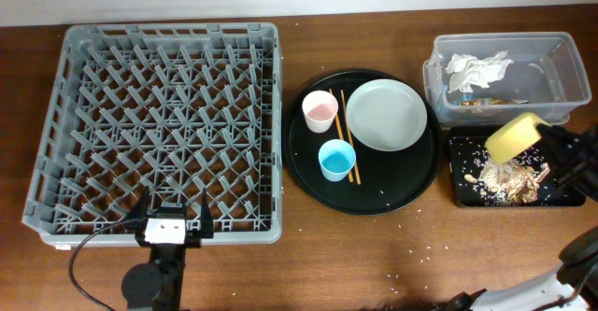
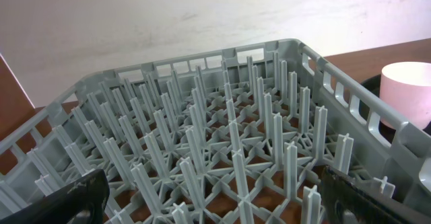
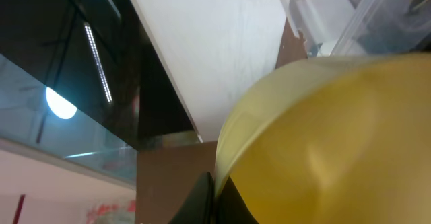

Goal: Sort waste into correct bins and load items into the dishwasher rack
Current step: 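Return the yellow bowl to the round tray with right gripper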

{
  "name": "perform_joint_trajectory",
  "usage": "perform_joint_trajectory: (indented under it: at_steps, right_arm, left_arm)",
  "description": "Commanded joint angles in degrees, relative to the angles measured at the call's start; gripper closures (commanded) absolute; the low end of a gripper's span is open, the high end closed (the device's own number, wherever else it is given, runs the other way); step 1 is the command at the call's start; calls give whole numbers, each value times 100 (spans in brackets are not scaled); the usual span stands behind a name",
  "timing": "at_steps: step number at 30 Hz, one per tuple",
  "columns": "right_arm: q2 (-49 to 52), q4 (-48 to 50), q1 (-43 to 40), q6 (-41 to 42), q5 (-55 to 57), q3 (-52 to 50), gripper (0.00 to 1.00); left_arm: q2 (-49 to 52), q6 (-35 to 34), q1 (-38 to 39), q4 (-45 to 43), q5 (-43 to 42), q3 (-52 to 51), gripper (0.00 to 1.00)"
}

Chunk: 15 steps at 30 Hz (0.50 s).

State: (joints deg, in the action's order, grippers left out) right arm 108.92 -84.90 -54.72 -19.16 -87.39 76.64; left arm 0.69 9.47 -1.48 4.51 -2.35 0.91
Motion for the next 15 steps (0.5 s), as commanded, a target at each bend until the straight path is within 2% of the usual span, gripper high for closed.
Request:
perform_joint_trajectory:
  at_steps: [1,5,8,10,12,15]
  right_arm:
    - [-111,-280,286,-680,-101,-22,96]
    - [-280,-804,876,-1517,323,-7,96]
    - [-361,-918,1934,-1845,885,127,95]
    - [-361,-627,2892,-1825,1384,321,96]
    - [-361,-313,3434,-1513,1867,444,96]
    - [-361,457,4503,-175,3348,570,96]
  left_arm:
    - [-35,92,-31,2,17,-39,0]
    - [-35,92,-31,2,20,-39,0]
    - [-35,92,-31,2,20,-39,0]
    - [-35,92,-31,2,20,-39,0]
    - [-35,92,-31,2,20,-39,0]
    - [-35,92,-31,2,20,-42,0]
